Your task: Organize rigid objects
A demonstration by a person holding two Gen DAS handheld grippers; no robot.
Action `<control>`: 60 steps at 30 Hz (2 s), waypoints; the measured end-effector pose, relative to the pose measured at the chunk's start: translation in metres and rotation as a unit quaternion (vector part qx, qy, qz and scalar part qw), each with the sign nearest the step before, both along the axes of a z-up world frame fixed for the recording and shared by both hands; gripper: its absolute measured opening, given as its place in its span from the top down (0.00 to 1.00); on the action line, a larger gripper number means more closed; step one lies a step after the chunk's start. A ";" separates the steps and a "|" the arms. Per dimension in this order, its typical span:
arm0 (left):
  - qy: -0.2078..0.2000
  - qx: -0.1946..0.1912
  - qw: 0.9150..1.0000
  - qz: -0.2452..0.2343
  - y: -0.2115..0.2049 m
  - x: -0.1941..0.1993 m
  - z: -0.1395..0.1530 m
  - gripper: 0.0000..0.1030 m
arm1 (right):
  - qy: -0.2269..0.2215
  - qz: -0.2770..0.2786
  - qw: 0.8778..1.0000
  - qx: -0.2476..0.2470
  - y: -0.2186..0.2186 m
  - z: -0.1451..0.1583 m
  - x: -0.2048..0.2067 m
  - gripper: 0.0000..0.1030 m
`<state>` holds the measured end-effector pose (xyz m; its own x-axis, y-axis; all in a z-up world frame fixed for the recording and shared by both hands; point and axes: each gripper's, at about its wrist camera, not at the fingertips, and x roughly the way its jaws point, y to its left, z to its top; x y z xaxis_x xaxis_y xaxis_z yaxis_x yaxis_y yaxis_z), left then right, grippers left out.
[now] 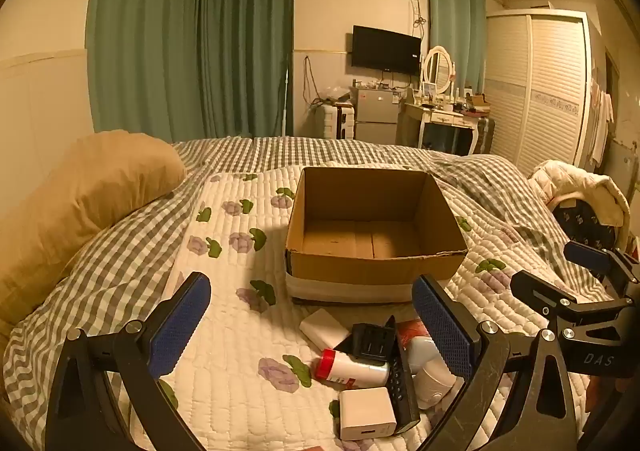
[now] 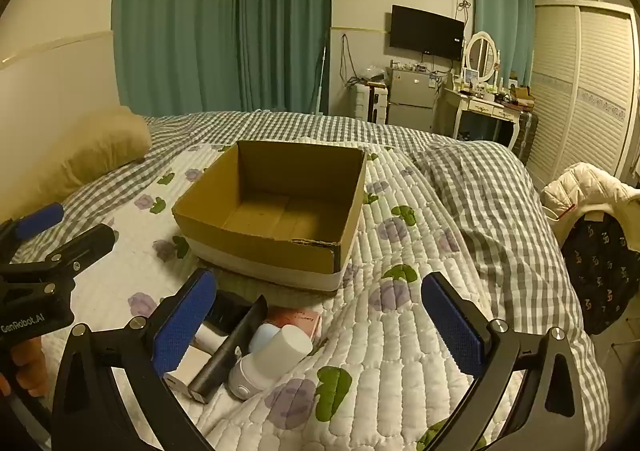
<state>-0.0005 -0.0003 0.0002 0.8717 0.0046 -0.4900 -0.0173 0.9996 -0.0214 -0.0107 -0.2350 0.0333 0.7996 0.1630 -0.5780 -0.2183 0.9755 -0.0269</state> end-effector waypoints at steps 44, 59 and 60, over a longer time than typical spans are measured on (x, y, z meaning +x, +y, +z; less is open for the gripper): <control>0.004 0.022 1.000 0.008 -0.001 -0.003 -0.008 0.00 | 0.023 0.010 1.000 -0.015 -0.002 -0.011 0.002 0.00; 0.010 0.016 1.000 0.012 0.006 -0.002 -0.007 0.00 | 0.034 0.012 0.999 -0.013 0.001 -0.015 0.005 0.00; 0.011 0.016 1.000 0.012 0.006 -0.002 -0.007 0.00 | 0.035 0.010 0.999 -0.013 0.000 -0.016 0.005 0.00</control>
<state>-0.0022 0.0056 -0.0065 0.8607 0.0410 -0.5075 -0.0414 0.9991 0.0105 -0.0052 -0.2352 0.0171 0.7539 0.1631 -0.6364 -0.2406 0.9699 -0.0364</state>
